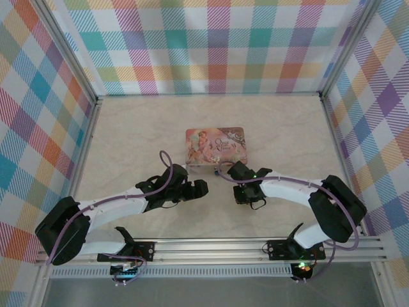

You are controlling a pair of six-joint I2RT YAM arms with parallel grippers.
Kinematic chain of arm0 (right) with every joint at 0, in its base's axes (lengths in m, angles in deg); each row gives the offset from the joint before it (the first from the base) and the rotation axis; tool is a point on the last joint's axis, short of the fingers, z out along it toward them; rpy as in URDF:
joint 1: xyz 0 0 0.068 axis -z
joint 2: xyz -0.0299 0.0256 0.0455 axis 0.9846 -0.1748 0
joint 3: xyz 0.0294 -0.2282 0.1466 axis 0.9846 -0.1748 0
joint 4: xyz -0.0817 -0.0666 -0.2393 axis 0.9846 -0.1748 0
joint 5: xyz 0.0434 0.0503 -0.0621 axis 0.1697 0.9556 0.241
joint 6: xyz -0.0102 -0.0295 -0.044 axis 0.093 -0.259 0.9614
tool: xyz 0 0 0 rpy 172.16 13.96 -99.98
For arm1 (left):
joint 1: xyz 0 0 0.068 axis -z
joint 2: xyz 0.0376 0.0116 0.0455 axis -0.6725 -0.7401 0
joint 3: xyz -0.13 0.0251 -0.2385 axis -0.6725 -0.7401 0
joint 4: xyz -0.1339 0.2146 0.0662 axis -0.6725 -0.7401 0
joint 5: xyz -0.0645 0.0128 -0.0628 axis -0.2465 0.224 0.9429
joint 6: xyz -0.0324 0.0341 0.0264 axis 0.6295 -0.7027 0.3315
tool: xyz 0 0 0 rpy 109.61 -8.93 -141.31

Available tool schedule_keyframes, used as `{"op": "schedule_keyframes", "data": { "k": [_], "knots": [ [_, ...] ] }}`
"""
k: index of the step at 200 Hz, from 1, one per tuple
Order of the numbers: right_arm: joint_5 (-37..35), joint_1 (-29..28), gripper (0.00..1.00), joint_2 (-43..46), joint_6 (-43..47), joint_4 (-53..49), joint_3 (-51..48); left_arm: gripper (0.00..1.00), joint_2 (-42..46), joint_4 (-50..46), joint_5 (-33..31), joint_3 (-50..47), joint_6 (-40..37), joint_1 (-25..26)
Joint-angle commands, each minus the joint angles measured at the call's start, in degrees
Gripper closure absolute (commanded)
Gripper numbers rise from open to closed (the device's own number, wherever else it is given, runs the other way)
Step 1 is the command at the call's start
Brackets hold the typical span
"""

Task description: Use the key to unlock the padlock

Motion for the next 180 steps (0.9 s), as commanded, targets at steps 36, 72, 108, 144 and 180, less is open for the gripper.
{"op": "schedule_keyframes", "data": {
  "k": [36, 72, 108, 144, 180],
  "knots": [
    [-1.0, -0.3, 0.63, 5.0, -1.4, -3.7, -1.5, 0.12, -0.2, 1.9, -1.1, -1.4, 0.6, 1.0],
    [0.3, -0.4, 0.67, 4.8, -1.6, -3.0, -2.6, 0.12, -0.2, 2.1, -0.9, -1.4, 0.7, 1.0],
    [1.1, -0.6, 0.71, 2.7, -1.7, -2.5, -2.5, 0.12, 0.2, 2.0, -1.0, -1.5, 0.9, 1.0],
    [1.7, -1.7, 0.8, -1.2, -1.6, -2.5, -1.3, 0.12, 0.3, 2.0, -1.2, -1.7, 0.9, 1.0],
    [1.7, -2.8, 0.97, -3.5, -1.7, -2.3, -0.2, 0.12, 0.6, 1.9, -1.5, -1.9, 1.1, 1.0]
  ]
}}
